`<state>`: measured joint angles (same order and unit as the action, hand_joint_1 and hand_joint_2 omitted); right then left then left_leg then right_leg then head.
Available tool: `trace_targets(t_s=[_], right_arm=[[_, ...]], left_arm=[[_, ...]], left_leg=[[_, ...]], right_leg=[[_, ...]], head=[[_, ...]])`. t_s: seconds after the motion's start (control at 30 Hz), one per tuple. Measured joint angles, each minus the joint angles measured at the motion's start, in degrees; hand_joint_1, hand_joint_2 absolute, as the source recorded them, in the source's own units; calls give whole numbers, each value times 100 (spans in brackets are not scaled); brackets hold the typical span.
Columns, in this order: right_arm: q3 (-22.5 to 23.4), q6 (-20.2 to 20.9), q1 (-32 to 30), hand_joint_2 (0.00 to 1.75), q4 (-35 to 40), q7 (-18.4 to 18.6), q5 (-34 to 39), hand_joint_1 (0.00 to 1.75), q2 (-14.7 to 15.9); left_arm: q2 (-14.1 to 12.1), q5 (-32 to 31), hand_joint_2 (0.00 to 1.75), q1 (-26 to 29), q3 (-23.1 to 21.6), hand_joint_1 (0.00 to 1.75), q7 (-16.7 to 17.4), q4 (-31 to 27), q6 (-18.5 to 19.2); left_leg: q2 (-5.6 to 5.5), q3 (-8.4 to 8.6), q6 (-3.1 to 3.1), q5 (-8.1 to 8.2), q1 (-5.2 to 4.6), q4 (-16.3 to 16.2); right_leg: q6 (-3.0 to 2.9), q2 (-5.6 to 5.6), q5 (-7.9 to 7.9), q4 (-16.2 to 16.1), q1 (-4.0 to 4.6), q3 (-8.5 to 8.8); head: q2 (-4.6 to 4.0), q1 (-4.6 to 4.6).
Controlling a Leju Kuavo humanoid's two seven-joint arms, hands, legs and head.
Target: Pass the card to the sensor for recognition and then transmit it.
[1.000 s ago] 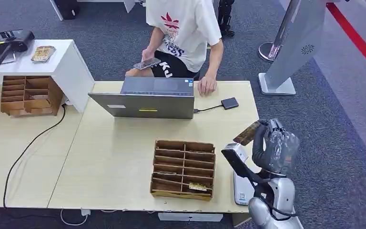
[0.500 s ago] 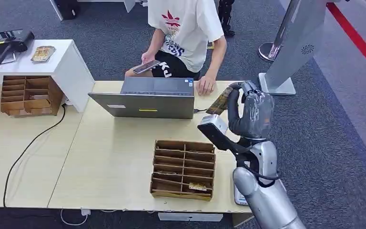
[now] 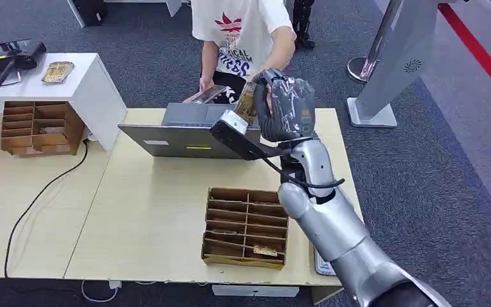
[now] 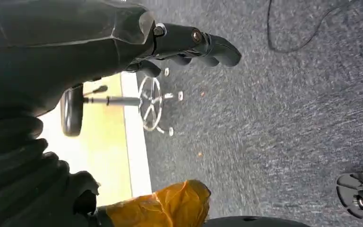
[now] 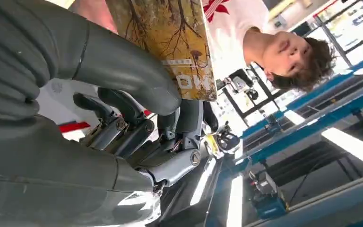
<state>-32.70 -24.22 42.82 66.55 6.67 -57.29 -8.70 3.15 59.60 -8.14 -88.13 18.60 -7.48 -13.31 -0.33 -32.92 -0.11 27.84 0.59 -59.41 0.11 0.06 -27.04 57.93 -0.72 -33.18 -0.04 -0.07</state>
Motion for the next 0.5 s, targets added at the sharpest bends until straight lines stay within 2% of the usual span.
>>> trace_targets(t_s=[0.2,0.5], right_arm=[[-72,-107,410,175,-632,118,-157,175,-234],[-94,-652,741,175,-1497,238,-483,175,-437]], left_arm=[[2,-192,175,-33,0,0,68,0,57],[7,-435,175,-96,0,0,153,0,133]], left_leg=[[-1,0,0,0,0,0],[-3,0,0,0,0,-1]], right_leg=[[0,0,0,0,0,0],[0,-2,0,0,0,-1]], head=[[0,0],[0,0]])
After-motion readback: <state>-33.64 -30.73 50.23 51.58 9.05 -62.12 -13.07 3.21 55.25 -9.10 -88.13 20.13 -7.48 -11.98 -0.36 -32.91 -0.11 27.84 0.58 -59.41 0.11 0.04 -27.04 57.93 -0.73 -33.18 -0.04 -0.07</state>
